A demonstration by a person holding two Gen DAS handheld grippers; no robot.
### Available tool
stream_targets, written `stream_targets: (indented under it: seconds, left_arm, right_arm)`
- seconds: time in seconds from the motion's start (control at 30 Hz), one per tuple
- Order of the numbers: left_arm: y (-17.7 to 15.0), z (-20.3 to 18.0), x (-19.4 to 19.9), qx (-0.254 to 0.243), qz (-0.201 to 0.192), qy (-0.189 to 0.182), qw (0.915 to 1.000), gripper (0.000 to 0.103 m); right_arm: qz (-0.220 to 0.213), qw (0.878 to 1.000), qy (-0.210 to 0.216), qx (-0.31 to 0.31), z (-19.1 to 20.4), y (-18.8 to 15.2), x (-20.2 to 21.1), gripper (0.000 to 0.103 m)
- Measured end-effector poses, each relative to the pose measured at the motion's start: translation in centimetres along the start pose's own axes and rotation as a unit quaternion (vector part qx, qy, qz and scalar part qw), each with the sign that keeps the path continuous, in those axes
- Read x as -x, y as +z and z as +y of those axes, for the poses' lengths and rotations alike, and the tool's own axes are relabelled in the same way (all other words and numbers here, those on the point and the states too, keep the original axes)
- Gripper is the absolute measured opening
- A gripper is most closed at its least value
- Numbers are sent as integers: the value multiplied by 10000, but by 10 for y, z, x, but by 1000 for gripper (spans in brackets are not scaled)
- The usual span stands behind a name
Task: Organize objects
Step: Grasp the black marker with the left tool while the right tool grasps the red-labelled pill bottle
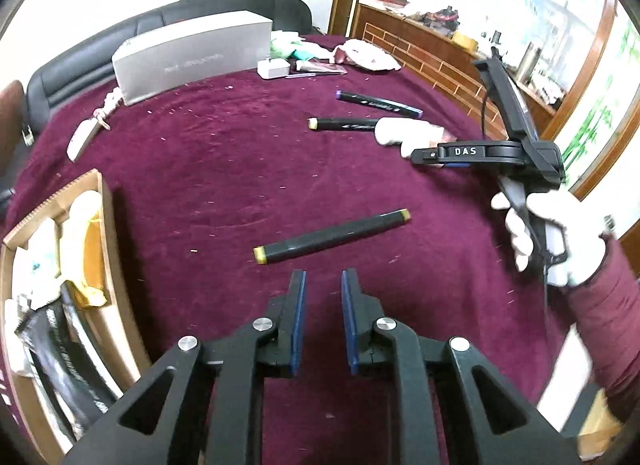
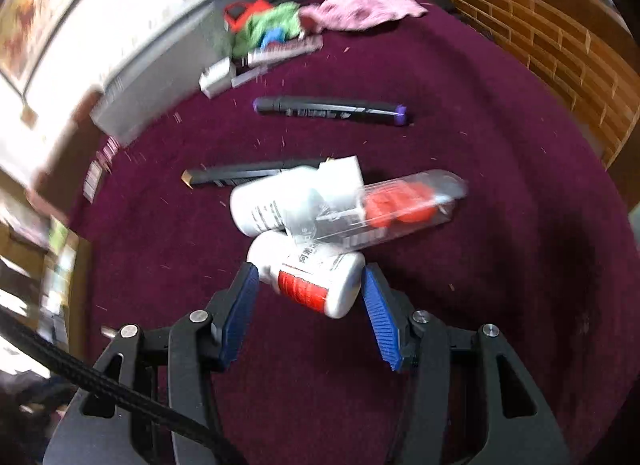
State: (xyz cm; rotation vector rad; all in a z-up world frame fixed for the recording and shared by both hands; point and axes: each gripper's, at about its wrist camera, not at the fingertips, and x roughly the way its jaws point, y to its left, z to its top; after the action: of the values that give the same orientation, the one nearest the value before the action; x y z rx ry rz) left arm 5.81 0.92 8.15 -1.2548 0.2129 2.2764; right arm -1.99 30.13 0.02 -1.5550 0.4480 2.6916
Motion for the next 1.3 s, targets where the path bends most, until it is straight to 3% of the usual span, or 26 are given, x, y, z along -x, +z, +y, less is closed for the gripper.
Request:
stream_targets:
  seconds: [0.1,0.13,0.3,0.37,0.43,0.53,0.6,0.63,0.7,0.77,0.83,0.87,0.93,0.97,1.07,1.17,1.3]
  left_arm:
    - [3,-4,-6,-311,18,233,9992,14]
    - [5,-7,-8,-449,-3,311,9985,14]
    - [17,-26,-25,-1293,-115,447,9905,14]
    - [20,-36,-36,-1849,-73,498,9815,14]
    - [19,-47,-51,-2536,-1,576,9656,14]
    - [14,-58,-79,-3354,273,818,9381,14]
    - [9,-61,-93,-3783,329,1110,9184,23]
    - [8,-63,-92,-3955,187,1114,9115,24]
    - [10,-67,-95,-4072,172,1173,9056,27]
    - [14,-70,-96,-4076,306,1198,9047,27]
    - [20,-68,-85,-3858,332,831,9182,27]
    - [24,-65,-73,-3720,159,683,9256,27]
    - [32,-56,-61,-3592,-36,627,9312,28]
    - [35,-53,-61,-3535,-44,630,9333,34]
    - [40,-43,-77,-3602,207,668,9302,38]
    - [40,-39,-99,-3606,559,444,9300,38]
    - [46,-40,-105,-3507,499,179,9350,42]
  right_arm:
    - [-92,9980,-413,468,16,1,-5,45]
    - [-124,9978,-397,508,19,1,-3,40]
    - [-182,9996,14,219,15,-8,5,38]
    - [-105,9996,243,93,13,-15,8,34]
    - [144,9977,661,-110,8,-27,11,13]
    - [226,9962,828,-156,4,-42,18,13]
    - [213,9964,811,-89,4,-50,24,14]
    - [176,9964,830,-83,3,-52,28,15]
    - [51,9968,797,-66,1,-53,36,18]
    - [-90,9966,812,-56,0,-50,44,25]
    - [-224,9960,866,-49,-1,-45,53,34]
    - [-278,9957,878,-33,0,-44,57,40]
    - [-375,9954,881,4,0,-41,62,51]
    - [-400,9954,870,16,1,-40,63,54]
    - [-397,9954,872,-14,2,-38,60,54]
    - [-329,9952,917,-116,0,-37,55,54]
    - [-235,9954,909,-186,-3,-34,53,54]
